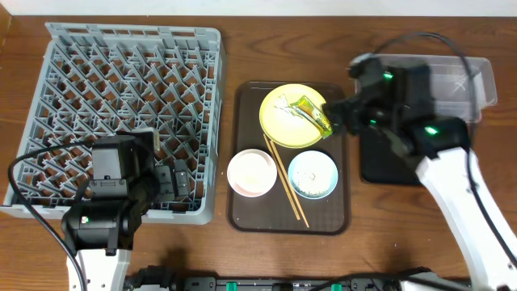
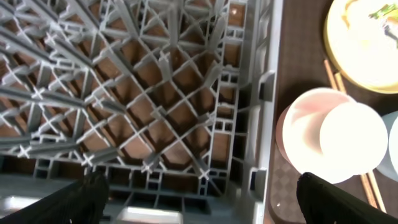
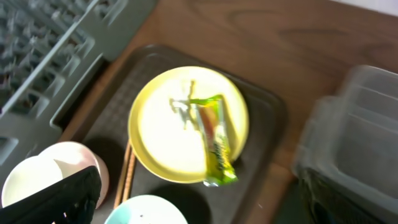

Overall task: Sort waste into correct bins and load items into the dishwasher
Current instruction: 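Reach the right gripper to the yellow plate and grasp the tissue, then lift the tissue with the right gripper and drop it into the clear bin, then return the right gripper to the plate and grasp the yellow candy wrapper, then carry the wrapper with the right gripper and drop it into the clear bin, then move the right gripper to the light-blue bowl and grip its rim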

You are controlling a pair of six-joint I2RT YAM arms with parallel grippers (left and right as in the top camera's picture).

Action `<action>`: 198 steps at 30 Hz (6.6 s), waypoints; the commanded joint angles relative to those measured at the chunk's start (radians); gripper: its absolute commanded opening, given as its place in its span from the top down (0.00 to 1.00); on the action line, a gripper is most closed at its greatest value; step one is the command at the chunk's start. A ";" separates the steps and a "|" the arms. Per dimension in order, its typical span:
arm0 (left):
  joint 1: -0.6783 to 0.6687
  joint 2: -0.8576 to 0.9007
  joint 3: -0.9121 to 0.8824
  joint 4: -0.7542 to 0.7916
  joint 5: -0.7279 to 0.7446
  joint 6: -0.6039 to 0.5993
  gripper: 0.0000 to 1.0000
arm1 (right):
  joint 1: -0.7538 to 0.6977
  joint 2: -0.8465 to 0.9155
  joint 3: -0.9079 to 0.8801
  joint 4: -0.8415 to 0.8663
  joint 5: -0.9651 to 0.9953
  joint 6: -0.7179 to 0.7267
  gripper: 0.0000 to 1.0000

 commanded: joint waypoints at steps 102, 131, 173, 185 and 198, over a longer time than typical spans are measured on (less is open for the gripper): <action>0.004 0.008 0.021 -0.011 -0.015 -0.026 0.02 | 0.122 0.586 0.085 0.154 0.231 0.020 0.26; 0.004 0.008 0.021 -0.010 -0.014 -0.027 0.02 | -0.245 0.283 0.086 0.127 0.564 0.981 0.99; 0.004 0.008 0.021 0.001 -0.015 -0.026 0.02 | 0.265 0.105 -0.135 -0.229 0.124 0.155 0.23; 0.004 0.008 0.021 0.000 -0.015 -0.026 0.02 | 0.474 0.105 -0.382 0.111 0.277 0.234 0.46; 0.004 0.008 0.021 0.000 -0.015 -0.026 0.02 | 0.515 0.105 -0.422 0.177 0.264 0.257 0.59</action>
